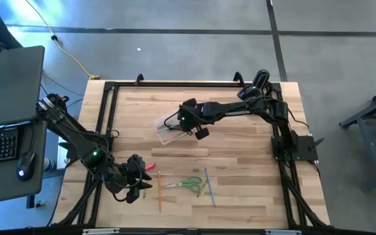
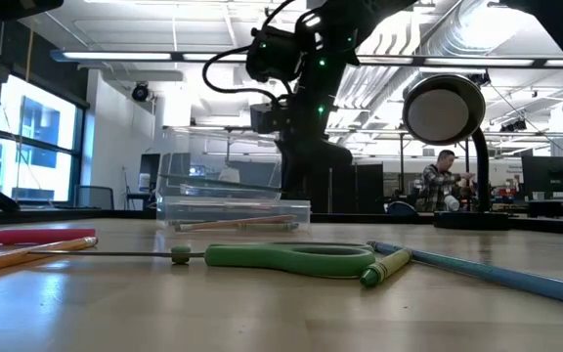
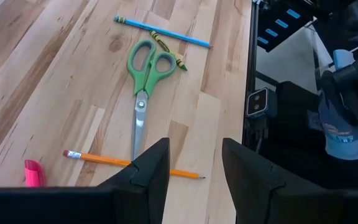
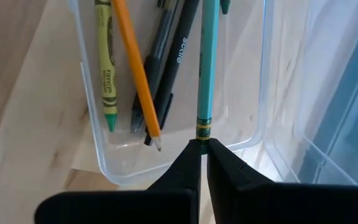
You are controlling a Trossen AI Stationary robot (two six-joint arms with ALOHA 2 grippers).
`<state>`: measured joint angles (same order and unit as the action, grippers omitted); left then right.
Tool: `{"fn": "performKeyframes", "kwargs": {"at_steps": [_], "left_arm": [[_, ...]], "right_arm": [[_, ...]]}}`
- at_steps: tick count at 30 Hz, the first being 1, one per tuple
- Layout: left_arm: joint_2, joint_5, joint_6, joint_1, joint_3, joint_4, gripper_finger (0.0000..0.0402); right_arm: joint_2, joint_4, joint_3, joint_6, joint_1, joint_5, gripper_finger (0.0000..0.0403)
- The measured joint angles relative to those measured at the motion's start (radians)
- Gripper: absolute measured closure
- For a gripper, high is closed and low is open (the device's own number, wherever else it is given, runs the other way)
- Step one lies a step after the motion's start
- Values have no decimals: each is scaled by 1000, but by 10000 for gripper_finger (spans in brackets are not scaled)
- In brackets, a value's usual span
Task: Pick & place school supplies into a supply box
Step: Put the right blue pencil into the supply box, then adjust the supply box
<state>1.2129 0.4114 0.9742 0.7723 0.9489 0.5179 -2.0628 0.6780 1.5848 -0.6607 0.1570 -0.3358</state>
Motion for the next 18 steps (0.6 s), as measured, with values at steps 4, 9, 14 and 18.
{"fn": "performKeyframes", "kwargs": {"at_steps": [4, 9, 14, 18], "left_arm": [[0, 0, 0, 0, 0, 0, 222], [0, 0, 0, 0, 0, 0, 222], [0, 0, 0, 0, 0, 0, 222], [0, 0, 0, 0, 0, 0, 222]], "right_arm": [[0, -1, 0, 55, 1, 38, 402], [0, 4, 0, 59, 2, 23, 398], [0, 57, -4, 75, 6, -14, 355], [0, 76, -4, 73, 18, 12, 314]]}}
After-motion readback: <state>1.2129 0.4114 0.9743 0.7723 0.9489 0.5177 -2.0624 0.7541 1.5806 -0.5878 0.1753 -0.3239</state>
